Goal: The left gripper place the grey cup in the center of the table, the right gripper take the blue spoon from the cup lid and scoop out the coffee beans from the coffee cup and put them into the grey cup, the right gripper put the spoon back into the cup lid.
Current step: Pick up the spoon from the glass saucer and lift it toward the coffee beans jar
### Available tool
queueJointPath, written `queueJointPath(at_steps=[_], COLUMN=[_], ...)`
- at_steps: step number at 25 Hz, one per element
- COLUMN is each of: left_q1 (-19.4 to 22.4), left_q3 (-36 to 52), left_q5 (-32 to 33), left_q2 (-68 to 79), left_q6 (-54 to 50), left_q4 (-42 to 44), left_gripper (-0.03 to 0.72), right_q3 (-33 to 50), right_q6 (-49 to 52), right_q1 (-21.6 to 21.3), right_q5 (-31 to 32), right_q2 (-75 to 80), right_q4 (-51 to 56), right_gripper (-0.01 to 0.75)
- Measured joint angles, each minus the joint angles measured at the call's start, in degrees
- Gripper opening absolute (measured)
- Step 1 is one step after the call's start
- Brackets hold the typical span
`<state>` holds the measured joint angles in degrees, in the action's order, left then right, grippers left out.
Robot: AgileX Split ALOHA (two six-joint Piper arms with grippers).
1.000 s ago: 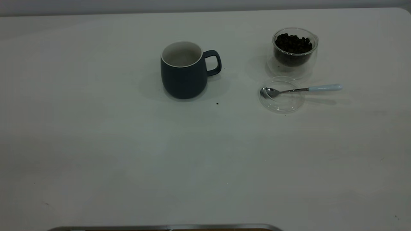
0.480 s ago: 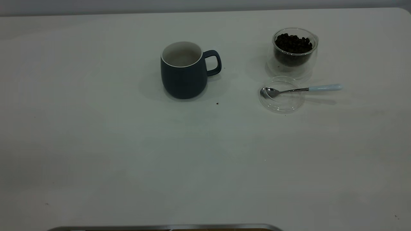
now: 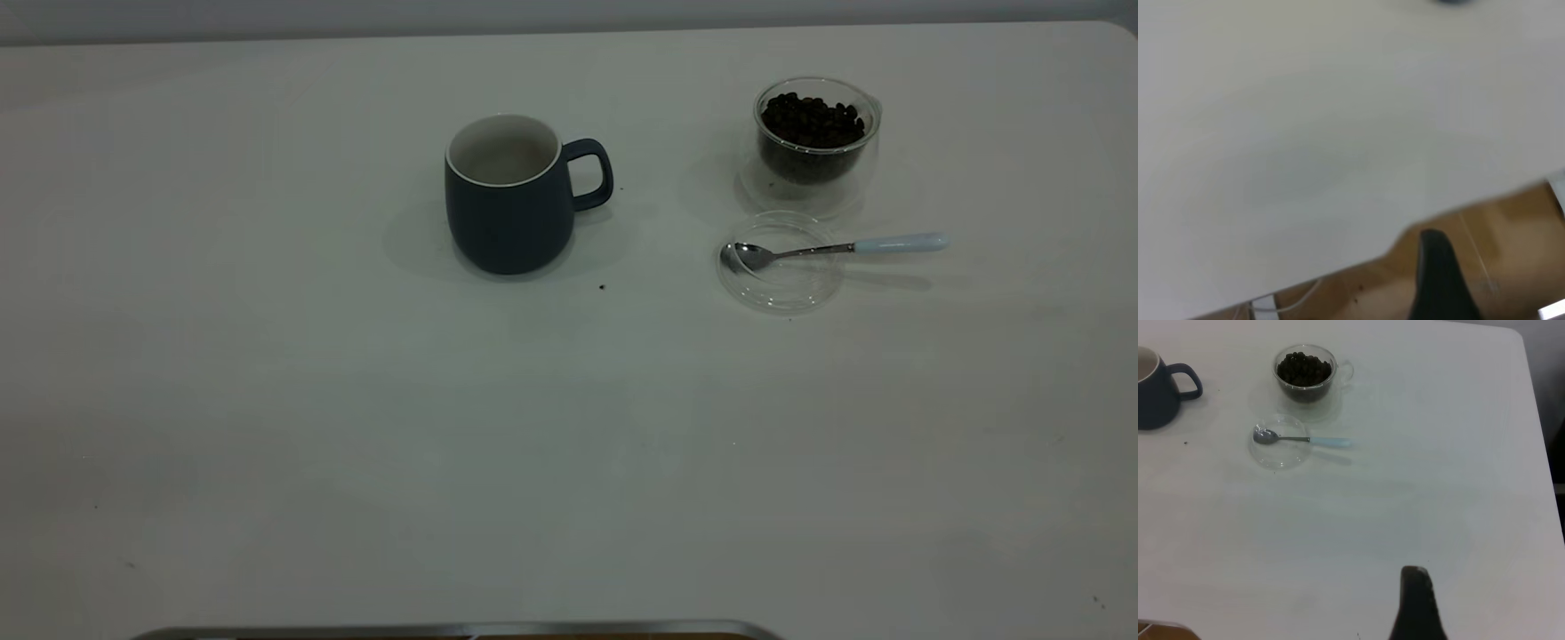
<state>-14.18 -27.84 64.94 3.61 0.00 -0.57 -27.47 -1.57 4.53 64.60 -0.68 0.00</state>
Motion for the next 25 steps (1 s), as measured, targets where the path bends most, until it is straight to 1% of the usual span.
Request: queueJointPath(at_steps=[3, 6, 8, 11, 25], left_q1=[5.7, 8.7, 9.8, 10.5, 10.5], left_q3=[0.0, 0.0, 0.0, 0.0, 0.0], left_q5=[0.0, 0.1, 0.1, 0.1, 0.1], left_q2=[-3.1, -4.6, -4.6, -4.6, -4.6], left_q6=[0.0, 0.0, 0.0, 0.0, 0.0], left_q4=[0.0, 0.0, 0.0, 0.0, 0.0], left_gripper=[0.517, 0.517, 0.517, 0.517, 0.517], right_q3=[0.0, 0.0, 0.0, 0.0, 0.0], right_q6=[0.0, 0.0, 0.0, 0.0, 0.0], right_q1=[0.0, 0.0, 0.0, 0.0, 0.0], right_q5=[0.0, 0.0, 0.0, 0.0, 0.0], right_q2=[0.0, 0.0, 0.0, 0.0, 0.0], right_q4=[0.0, 0.0, 0.0, 0.0, 0.0], right_gripper=[0.585, 0.585, 0.585, 0.585, 0.585])
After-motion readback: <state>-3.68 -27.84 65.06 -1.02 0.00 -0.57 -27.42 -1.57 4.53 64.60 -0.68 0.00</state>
